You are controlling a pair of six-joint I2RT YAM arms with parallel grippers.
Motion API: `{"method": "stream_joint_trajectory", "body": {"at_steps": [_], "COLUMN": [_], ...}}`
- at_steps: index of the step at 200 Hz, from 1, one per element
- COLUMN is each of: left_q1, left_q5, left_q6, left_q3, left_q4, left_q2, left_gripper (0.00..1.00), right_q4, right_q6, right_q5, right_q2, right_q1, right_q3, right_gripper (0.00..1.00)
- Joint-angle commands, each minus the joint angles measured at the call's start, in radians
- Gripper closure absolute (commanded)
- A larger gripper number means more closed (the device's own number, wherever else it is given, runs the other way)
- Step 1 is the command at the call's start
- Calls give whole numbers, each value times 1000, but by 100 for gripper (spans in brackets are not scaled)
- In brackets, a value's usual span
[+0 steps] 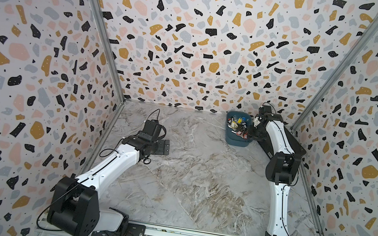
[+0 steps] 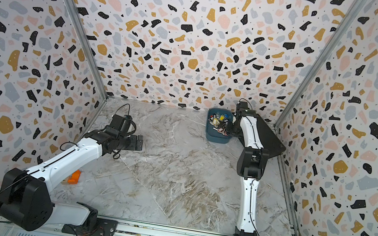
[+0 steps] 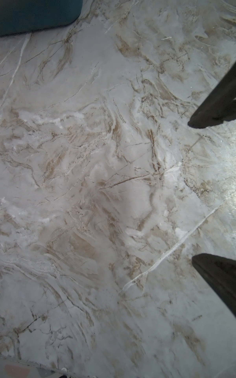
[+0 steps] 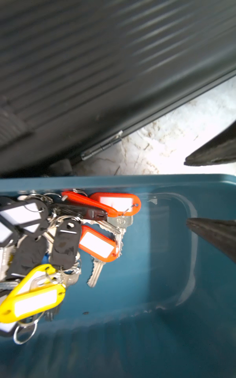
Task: Take the keys out of the storage box
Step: Move the storage box to the center of the board.
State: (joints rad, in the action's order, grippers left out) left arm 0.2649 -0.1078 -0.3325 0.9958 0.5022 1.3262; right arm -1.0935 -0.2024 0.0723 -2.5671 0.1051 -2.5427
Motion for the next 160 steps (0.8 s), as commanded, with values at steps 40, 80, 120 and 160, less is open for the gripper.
{"method": "stream_joint_trajectory", "body": {"at_steps": [40, 80, 120, 160], "left_q1": [7, 7, 11, 14], "left_q5": [13, 13, 13, 15], "left_q6": [12, 14, 14, 15], "left_q3": [35, 38, 42, 44], "left_q4": [3, 6, 9, 11], "left_q2": [14, 13, 7, -4], "left_gripper": [1, 0, 0, 0], "right_q4": [-15, -18, 32, 114], "right_q6": [-6, 16, 19, -28], "right_q5": [-25, -50, -64, -76], "right_q2": [22, 81, 213, 394], "right_q1": [7, 23, 53, 104], "right_q3": [-32, 73, 313, 630], "right_gripper": [81, 96, 100, 100]}}
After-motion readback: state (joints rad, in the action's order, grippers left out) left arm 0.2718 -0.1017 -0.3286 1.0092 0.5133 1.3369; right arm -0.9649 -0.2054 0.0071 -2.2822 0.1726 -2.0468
